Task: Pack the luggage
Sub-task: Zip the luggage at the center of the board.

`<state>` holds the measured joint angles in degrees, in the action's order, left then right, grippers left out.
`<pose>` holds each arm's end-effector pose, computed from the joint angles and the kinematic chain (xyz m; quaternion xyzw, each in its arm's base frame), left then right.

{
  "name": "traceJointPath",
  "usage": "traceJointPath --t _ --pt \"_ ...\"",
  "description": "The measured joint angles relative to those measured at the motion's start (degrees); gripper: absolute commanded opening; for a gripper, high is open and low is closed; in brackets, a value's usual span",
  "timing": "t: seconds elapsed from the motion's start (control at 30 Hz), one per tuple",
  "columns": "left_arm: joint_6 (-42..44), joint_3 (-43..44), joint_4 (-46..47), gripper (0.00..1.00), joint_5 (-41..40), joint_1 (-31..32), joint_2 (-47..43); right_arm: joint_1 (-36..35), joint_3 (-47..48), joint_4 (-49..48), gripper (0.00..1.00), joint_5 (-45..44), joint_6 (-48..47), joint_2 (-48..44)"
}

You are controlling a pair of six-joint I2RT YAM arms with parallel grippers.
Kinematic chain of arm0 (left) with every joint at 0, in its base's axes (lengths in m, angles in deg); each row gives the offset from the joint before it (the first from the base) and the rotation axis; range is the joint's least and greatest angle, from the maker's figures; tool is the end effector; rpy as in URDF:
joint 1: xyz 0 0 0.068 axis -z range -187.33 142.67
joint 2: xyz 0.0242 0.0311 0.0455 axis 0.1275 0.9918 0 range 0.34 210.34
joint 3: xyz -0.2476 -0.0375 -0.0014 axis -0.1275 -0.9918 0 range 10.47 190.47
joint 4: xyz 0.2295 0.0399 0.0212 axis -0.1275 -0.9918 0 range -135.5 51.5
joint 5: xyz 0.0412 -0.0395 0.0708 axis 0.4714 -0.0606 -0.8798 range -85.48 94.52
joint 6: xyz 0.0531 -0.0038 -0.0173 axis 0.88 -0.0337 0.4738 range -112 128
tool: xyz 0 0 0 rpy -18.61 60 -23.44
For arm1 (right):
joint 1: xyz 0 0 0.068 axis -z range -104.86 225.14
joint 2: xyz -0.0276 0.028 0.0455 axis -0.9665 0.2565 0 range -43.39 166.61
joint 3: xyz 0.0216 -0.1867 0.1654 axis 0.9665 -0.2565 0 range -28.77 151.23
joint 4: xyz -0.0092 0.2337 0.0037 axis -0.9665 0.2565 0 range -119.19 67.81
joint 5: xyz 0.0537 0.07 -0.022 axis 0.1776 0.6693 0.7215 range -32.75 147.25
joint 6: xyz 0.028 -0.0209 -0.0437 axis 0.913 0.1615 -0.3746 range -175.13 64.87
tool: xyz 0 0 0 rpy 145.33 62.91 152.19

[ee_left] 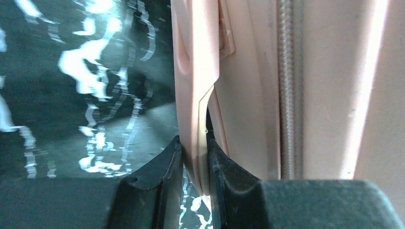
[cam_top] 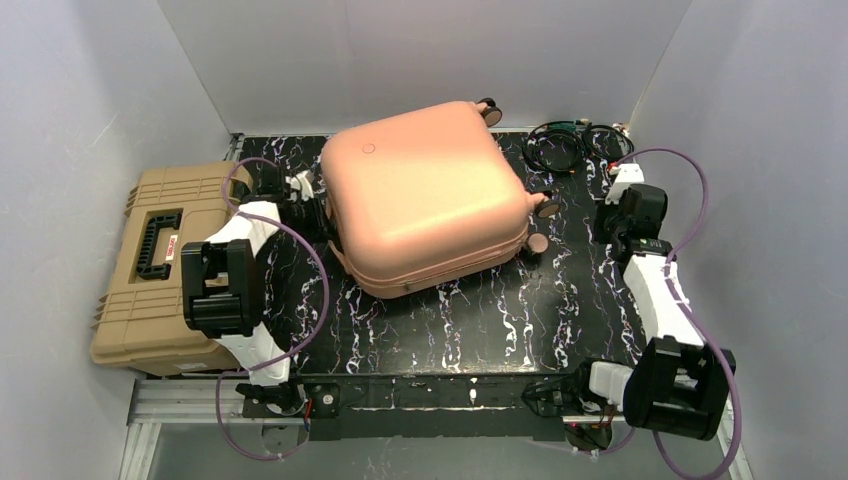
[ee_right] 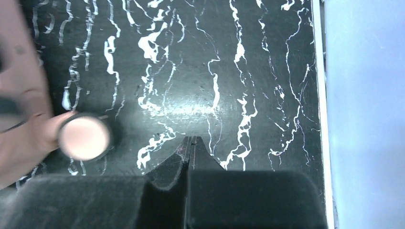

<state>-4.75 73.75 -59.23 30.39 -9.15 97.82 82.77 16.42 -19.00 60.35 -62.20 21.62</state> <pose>0.3261 -0.0064 0.1918 -0.0510 0.9304 -0.2404 0.2721 0.2368 -0.0296 0.2588 -0.0093 0.8659 -0.0407 0.4985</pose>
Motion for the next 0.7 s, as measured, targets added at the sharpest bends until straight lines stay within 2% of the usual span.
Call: traceJointPath --t 0.13,0.3,0.37,0.47,0.6,0.7 --pt "2.5 1.1 -0.5 0.0 -2.4 -3.3 0.0 0.2 0.0 -1.6 0.01 -1.1 -0.7 5.3" --pt "4.5 1.5 -1.1 0.0 -2.6 -4.4 0.1 0.2 0.2 -1.5 0.02 3.5 -0.9 8.2" --pt "5.2 2.4 -1.9 0.11 -2.6 -4.4 0.5 0.1 1.3 -1.2 0.06 6.3 -1.4 8.8" --pt "5.7 3.2 -2.7 0.2 -2.6 -4.3 1.2 -0.7 5.2 -1.3 0.11 10.8 -2.3 11.1" --pt "6.1 4.8 -4.2 0.43 -2.1 -4.3 1.9 -3.9 9.0 -1.8 0.16 15.1 -3.7 13.2" --pt "6.4 8.0 -4.2 0.47 -2.4 -4.8 2.0 -6.9 10.1 -2.5 0.19 16.9 -4.4 14.8"
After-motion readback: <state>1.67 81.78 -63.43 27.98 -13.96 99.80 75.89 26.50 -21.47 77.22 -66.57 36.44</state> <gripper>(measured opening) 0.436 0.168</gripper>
